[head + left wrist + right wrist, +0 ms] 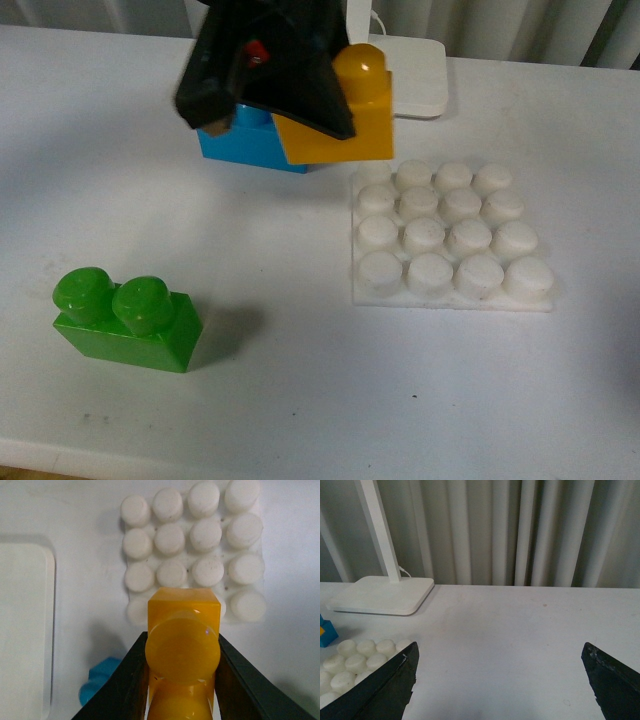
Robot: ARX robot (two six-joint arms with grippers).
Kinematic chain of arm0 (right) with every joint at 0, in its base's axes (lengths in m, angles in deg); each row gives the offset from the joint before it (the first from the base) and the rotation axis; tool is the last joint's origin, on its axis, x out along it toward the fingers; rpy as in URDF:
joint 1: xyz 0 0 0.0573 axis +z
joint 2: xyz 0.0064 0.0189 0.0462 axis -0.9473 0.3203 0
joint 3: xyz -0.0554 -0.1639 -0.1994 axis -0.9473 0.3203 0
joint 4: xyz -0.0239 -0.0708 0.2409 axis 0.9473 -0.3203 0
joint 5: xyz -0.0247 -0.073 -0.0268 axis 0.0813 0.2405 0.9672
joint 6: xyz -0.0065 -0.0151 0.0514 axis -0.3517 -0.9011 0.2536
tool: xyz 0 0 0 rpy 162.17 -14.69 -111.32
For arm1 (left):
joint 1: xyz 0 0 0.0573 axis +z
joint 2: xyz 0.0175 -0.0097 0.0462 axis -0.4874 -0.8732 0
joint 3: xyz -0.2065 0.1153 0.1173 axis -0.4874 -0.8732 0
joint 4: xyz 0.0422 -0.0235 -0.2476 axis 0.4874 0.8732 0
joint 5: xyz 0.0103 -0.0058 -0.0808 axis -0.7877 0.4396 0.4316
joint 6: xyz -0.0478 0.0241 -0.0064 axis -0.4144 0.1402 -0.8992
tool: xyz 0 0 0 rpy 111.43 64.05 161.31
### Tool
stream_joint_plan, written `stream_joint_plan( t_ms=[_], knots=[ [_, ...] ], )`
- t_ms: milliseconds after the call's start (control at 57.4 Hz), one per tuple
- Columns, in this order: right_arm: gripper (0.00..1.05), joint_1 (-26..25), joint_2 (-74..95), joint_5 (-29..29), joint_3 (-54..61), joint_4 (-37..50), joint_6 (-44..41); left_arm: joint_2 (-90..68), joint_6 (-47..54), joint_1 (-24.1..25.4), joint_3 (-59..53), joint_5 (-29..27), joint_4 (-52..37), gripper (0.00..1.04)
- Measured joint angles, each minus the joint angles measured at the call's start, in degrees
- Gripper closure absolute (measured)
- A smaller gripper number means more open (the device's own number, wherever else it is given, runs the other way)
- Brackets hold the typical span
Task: Insert yellow block into base center
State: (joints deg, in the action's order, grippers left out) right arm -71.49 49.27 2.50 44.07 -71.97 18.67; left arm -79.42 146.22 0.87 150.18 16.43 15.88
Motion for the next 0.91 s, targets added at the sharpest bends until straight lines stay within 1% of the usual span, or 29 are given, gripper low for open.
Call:
stream_joint_plan(
  t_ms=[174, 261, 470, 906],
  knots=[
    [0.09, 0.0, 0.0, 0.0, 0.0, 0.0, -0.02, -5.81, -1.25, -3.48, 5.38, -0.55, 1.46, 0.73],
    [0.09, 0.0, 0.0, 0.0, 0.0, 0.0, -0.02, -8.55, -1.44, -4.39, 8.63, -1.16, 2.38, 0.73],
    [0.09, 0.0, 0.0, 0.0, 0.0, 0.0, -0.02, -12.66, -1.68, -5.16, 14.1, -1.27, 4.63, 0.73],
    [0.09, 0.0, 0.0, 0.0, 0.0, 0.0, 0.0, -16.28, -1.68, -5.51, 15.74, -1.46, 4.72, 0.73]
  ],
)
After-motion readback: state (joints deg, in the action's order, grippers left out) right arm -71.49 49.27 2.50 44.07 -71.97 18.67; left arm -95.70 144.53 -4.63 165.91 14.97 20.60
